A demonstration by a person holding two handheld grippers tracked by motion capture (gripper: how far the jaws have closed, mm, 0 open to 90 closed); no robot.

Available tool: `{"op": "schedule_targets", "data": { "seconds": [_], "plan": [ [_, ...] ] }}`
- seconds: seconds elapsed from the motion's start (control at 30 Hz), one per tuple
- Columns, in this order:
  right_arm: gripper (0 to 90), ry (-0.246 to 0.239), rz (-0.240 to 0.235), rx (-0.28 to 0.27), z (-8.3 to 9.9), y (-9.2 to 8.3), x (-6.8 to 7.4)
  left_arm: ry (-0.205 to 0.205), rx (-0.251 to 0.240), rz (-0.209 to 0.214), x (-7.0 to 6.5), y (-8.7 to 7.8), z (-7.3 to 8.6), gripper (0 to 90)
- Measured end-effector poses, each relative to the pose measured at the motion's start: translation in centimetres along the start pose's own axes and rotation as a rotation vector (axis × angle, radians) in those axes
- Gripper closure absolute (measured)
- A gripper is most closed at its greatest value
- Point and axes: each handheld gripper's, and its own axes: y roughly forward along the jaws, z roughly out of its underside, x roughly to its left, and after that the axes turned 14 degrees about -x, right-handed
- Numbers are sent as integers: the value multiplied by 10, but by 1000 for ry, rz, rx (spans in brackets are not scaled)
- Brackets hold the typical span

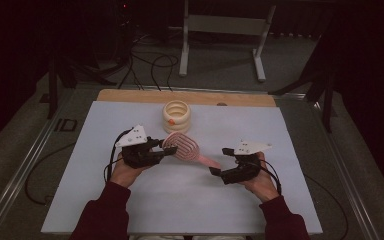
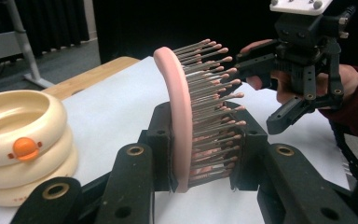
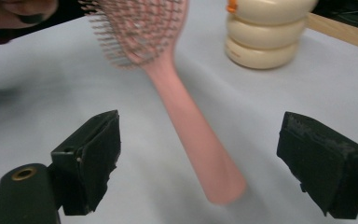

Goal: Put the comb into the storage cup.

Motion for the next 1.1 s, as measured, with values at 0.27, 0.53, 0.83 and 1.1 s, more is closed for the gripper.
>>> {"op": "schedule_targets", "data": {
  "seconds": [0.27,0.53,0.83,1.1],
  "plan": [
    [99,-25,112,10,4,-6,1,6,12,-30,0,-3,-7,671],
    [97,-43,194,-21,4,-12,6,12,17,-52,0,-9,-14,671],
    [97,-13,236,-42,14,-23,1,6,30,-84,2,-15,-20,671],
    [94,11,287,-53,27,-37,-3,17,34,-98,3,-18,-24,671]
  ]
}}
